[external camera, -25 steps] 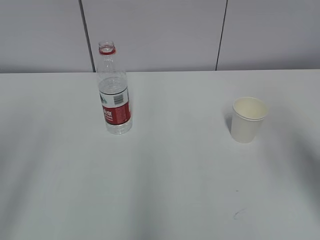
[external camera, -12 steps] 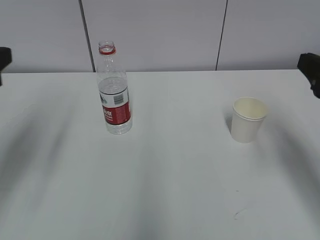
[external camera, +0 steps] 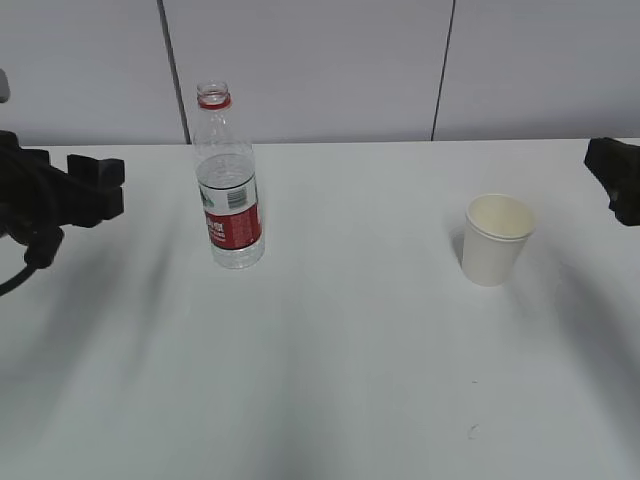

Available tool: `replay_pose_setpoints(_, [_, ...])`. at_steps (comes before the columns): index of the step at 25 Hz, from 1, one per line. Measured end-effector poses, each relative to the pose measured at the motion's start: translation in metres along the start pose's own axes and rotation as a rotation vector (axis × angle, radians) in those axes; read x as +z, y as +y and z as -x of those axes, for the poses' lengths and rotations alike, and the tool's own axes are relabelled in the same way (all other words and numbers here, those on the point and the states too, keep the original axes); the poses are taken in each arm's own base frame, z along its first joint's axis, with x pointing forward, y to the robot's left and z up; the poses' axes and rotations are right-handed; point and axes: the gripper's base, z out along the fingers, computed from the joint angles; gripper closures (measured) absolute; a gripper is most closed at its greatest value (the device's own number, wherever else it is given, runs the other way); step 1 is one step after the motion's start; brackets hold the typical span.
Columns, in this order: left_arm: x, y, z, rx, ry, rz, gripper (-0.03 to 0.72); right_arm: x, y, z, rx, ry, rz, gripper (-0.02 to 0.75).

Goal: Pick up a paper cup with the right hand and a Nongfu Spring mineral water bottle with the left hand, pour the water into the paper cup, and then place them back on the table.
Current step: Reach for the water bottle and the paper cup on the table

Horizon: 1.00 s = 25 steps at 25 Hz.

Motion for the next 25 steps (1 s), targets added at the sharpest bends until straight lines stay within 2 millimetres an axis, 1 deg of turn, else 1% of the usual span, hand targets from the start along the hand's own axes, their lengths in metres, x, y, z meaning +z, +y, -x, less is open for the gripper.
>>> replay_pose_setpoints(3, [0.006, -0.006, -0.006, -0.02, 0.009, -0.062, 0.186, 0.0, 0.0, 0.0, 0.0, -0.001, 0.0, 0.15])
replay_pose_setpoints(7, [0.01, -0.013, -0.02, -0.037, -0.059, -0.142, 0.186, 0.0, 0.0, 0.0, 0.0, -0.002, 0.0, 0.15])
replay_pose_setpoints(12, [0.013, -0.027, -0.047, 0.056, -0.098, -0.288, 0.186, 0.0, 0.0, 0.003, 0.0, -0.028, 0.001, 0.15])
replay_pose_setpoints(16, [0.019, -0.034, -0.058, 0.085, -0.117, -0.361, 0.186, 0.002, 0.0, 0.0, 0.001, -0.046, 0.002, 0.15])
replay_pose_setpoints(19, [0.022, -0.034, -0.059, 0.06, -0.16, -0.359, 0.186, 0.004, 0.0, -0.012, -0.001, -0.074, 0.008, 0.15])
replay_pose_setpoints(25, [0.023, -0.033, -0.058, 0.041, -0.186, -0.348, 0.186, 0.008, 0.002, -0.051, 0.032, -0.088, 0.026, 0.15])
